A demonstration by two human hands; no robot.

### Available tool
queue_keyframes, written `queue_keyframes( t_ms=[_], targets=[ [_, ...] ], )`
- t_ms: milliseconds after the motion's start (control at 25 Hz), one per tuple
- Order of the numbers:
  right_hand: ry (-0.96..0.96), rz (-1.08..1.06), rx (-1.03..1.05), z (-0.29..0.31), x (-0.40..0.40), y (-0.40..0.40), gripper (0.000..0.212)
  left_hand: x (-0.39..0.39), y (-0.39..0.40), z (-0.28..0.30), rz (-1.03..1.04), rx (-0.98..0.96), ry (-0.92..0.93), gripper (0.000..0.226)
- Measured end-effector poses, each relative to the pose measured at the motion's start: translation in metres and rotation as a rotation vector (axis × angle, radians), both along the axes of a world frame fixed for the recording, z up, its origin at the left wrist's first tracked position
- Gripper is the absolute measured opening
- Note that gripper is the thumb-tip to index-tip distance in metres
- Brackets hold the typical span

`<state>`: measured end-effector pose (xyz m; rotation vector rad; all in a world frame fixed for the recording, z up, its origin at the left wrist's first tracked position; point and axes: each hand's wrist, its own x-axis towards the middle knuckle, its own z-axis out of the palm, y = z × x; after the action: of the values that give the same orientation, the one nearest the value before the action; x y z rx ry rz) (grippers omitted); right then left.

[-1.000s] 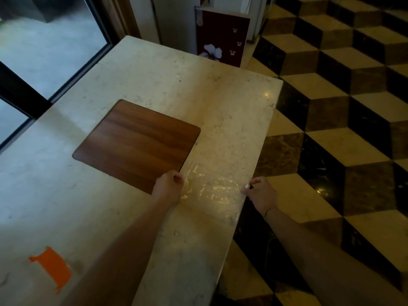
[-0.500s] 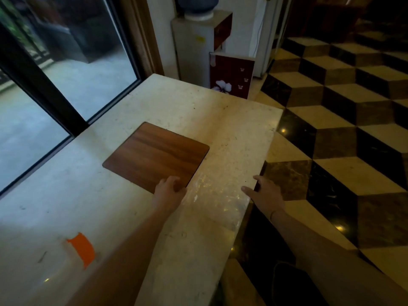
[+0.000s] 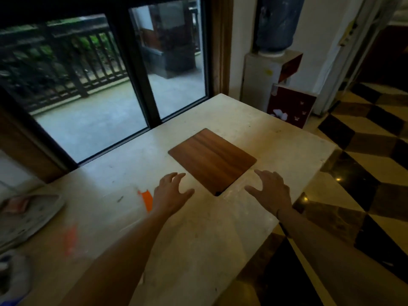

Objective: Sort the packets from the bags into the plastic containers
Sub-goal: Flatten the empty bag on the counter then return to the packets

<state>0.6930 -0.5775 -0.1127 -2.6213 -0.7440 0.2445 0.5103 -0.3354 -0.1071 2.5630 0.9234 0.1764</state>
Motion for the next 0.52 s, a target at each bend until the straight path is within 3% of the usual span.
queue_keyframes(
  t_ms=[520],
  targets=[
    [-0.130,0.411,0.028,0.017,-0.158,0.174,0.075,-0.247,0.078,0.021,0.385,0.140,-0.028,0.068]
  ],
)
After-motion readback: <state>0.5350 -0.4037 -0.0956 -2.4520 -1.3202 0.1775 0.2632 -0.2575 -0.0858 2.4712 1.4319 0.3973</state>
